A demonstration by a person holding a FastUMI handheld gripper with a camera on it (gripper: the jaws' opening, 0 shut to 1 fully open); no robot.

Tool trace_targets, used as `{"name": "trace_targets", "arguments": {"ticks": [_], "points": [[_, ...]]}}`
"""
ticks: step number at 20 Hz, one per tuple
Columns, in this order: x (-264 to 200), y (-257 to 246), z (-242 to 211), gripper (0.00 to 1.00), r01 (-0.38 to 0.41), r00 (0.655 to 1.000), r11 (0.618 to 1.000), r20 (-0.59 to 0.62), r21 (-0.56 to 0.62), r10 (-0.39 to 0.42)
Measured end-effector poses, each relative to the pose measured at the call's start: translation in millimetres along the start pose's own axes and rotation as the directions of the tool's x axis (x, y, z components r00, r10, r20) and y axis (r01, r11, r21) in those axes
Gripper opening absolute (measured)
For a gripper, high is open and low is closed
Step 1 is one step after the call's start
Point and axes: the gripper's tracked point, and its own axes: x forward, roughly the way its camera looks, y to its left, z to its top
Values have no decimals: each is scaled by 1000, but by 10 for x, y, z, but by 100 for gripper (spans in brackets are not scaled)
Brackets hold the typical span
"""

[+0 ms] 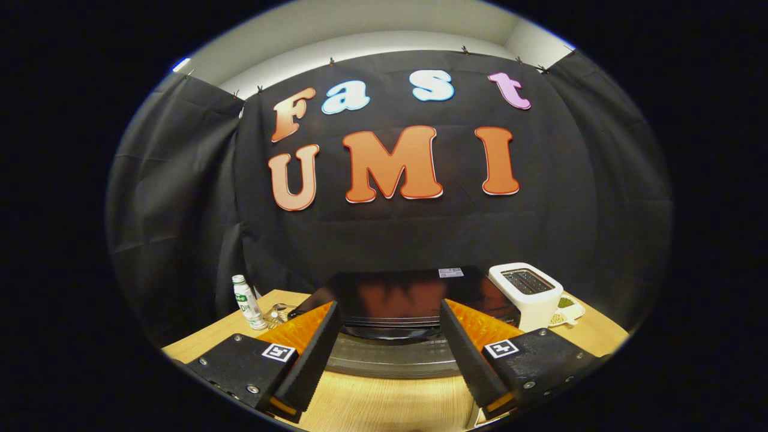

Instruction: Open the toaster oven, put the food inside, and close the toaster oven door.

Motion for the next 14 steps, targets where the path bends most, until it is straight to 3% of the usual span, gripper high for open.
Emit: {"name": "trace_targets", "arguments": {"ticks": [10,14], "points": [[588,-127,-328,99,123,991,992,-57,-12,-124],[624,-113,-354,99,151,988,986,-27,-63,-153]]}}
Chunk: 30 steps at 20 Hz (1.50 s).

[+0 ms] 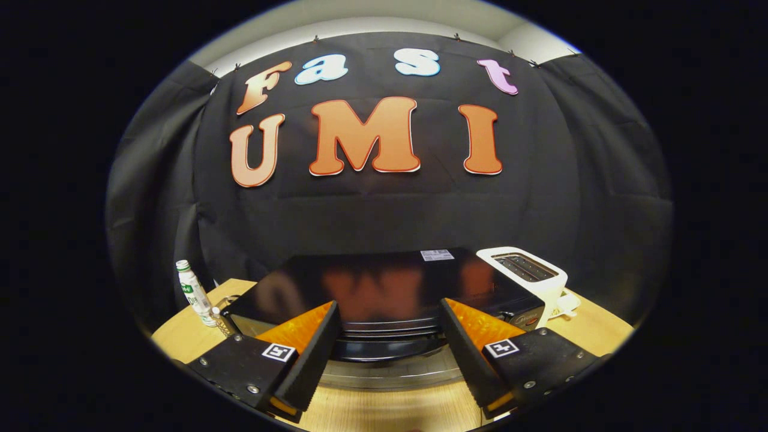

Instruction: Open the toaster oven, put the food inside, and close the toaster oven door.

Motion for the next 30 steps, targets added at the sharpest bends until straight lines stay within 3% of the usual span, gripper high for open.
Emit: {"name": "trace_targets", "arguments": {"ticks": [2,7,17,22,30], "points": [[-47,89,-9,97,-14,1000,1000,15,-15,14],[-243,145,-103,82,-74,997,997,5,4,74],[-1003,114,-528,82,-158,987,986,-35,-52,156],[-1218,168,-1034,82,-237,952,969,-183,62,245],[-1258,106,-1546,80,-231,915,967,-313,109,253]]}}
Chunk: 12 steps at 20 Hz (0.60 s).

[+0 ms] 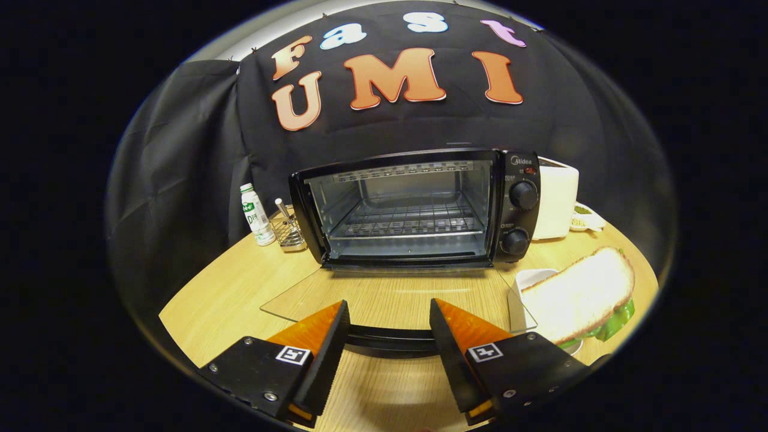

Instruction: Open the toaster oven, put the food inside, and close the toaster oven door.

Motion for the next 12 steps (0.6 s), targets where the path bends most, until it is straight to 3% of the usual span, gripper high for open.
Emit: {"name": "trace_targets", "arguments": {"ticks": [3,12], "points": [[50,-20,-227,80,-7,997,999,-80,31,9],[-113,-47,-83,78,-71,993,994,-84,84,78]]}}
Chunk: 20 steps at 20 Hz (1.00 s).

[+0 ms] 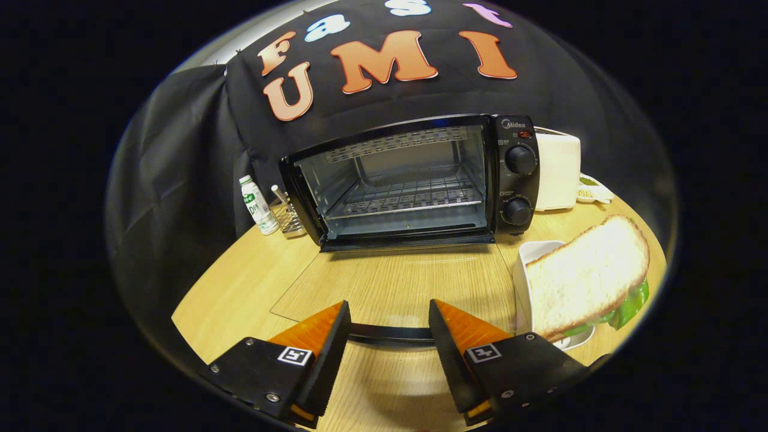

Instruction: Open the toaster oven, put the food inside, and close the toaster oven door.

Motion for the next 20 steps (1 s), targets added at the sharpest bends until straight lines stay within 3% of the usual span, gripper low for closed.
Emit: {"name": "trace_targets", "arguments": {"ticks": [7,14,20], "points": [[-741,-333,510,97,-12,994,1000,111,6,11],[-1201,-1024,921,98,77,973,995,211,65,-89],[-1033,-1617,784,97,139,976,973,139,186,-166]]}}
